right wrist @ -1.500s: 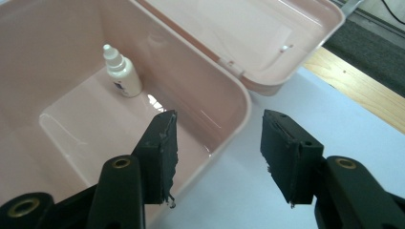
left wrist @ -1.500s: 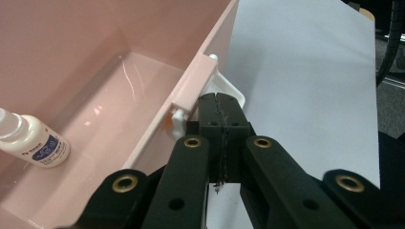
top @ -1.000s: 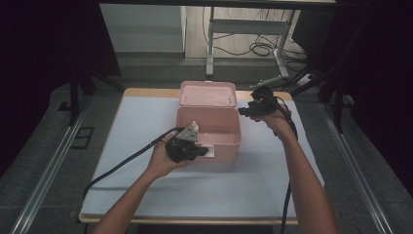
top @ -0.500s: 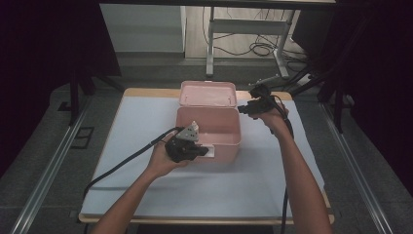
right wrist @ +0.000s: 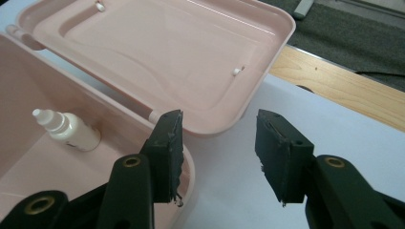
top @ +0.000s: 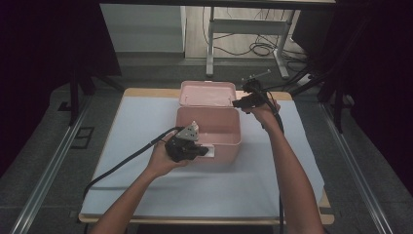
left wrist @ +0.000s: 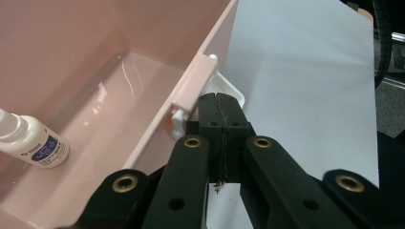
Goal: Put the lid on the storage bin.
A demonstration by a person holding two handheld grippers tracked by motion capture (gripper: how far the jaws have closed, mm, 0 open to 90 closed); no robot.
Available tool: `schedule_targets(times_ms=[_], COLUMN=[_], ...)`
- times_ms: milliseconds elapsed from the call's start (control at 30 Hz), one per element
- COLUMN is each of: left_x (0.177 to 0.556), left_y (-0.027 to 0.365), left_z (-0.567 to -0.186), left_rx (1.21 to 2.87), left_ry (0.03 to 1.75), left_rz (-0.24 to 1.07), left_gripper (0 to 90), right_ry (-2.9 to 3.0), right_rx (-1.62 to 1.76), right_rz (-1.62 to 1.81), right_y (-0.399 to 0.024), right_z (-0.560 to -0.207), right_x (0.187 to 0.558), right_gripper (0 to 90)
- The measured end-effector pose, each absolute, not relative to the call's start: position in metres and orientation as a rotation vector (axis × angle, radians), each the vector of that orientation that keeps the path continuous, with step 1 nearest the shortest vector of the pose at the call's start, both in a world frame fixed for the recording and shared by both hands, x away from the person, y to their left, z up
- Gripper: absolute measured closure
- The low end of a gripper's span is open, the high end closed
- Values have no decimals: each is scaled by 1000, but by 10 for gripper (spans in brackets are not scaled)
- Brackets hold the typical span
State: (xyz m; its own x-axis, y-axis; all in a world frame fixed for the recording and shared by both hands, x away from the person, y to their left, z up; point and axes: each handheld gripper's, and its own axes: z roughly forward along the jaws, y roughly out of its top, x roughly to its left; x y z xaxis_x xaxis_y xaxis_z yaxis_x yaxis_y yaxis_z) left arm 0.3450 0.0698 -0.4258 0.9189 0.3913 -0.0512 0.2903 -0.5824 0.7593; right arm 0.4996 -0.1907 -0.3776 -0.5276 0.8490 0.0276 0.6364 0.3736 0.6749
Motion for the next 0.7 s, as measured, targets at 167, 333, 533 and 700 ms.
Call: schedule_targets(times_ms=[167, 333, 533, 700], left_x=[345, 345, 345, 345], left_y=[69, 69, 69, 70], left_z=[-426, -426, -426, -426], left_rx=[2221, 2221, 2226, 2226], left_ry=[489, 484, 483, 483], left_rz=[146, 145, 148, 147], left_gripper=[900, 900, 900, 900], right_ry=[2315, 2316, 2327, 2330], right_rx=[1316, 1316, 1329, 1340], right_rz=[919, 919, 905, 891], right_y=[-186, -182, -179, -177], right_z=[-378, -376, -374, -374], right_x=[506, 511, 518, 524], right_gripper=[539, 553, 564, 574])
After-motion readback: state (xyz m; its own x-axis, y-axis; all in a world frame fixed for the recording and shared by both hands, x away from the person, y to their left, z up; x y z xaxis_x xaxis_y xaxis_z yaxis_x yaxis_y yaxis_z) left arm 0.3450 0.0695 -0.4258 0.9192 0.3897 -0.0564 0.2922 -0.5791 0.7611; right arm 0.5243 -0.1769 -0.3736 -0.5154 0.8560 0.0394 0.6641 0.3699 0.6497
